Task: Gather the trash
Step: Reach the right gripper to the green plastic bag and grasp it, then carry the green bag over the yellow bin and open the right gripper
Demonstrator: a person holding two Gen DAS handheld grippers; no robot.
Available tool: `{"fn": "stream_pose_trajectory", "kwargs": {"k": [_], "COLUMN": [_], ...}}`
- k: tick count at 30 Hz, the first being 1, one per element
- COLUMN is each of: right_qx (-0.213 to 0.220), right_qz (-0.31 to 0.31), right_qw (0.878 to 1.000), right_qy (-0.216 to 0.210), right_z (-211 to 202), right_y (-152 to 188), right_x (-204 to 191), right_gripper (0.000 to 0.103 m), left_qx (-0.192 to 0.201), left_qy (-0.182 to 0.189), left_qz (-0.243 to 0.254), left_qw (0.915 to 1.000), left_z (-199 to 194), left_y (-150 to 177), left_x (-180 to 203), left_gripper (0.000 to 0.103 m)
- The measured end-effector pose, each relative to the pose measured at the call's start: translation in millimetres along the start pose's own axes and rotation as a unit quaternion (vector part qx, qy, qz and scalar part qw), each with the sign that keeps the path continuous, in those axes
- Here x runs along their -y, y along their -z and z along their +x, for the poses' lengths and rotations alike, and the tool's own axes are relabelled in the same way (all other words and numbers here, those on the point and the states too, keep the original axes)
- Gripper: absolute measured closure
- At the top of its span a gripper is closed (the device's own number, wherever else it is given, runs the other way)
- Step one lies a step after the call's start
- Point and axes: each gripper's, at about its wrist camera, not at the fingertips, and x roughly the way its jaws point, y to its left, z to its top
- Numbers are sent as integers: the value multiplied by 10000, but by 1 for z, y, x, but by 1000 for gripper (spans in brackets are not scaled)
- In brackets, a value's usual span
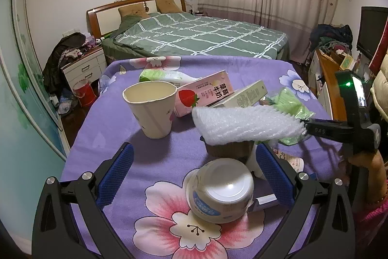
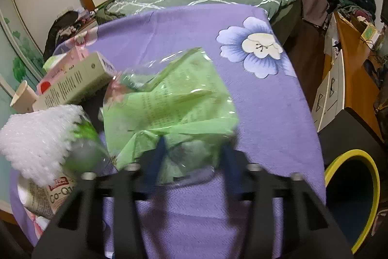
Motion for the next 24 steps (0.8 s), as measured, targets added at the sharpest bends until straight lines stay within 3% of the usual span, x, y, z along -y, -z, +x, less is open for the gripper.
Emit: {"fn": "stream_pose_trajectory", "kwargs": {"k": [4, 10, 24], "right_qx": [93, 481, 1033], "right_qz": [91, 251, 1246], "right_qw": [9998, 9983, 9868], "right_qy": [-144, -203, 99], "right_z": [-12, -51, -139], "right_y": [3, 15, 80], "right_x": [5, 18, 106], "right_gripper": [84, 93, 95], "left_qx": [11, 64, 16], "left_qy": [32, 105, 439], "left_qz": [35, 141, 417], "left_qw": [10000, 9998, 9982], "left_z": [-1, -8, -17], "left_y": [0, 2, 14], "left_x": [2, 10, 50], "left_gripper": [4, 4, 4]}}
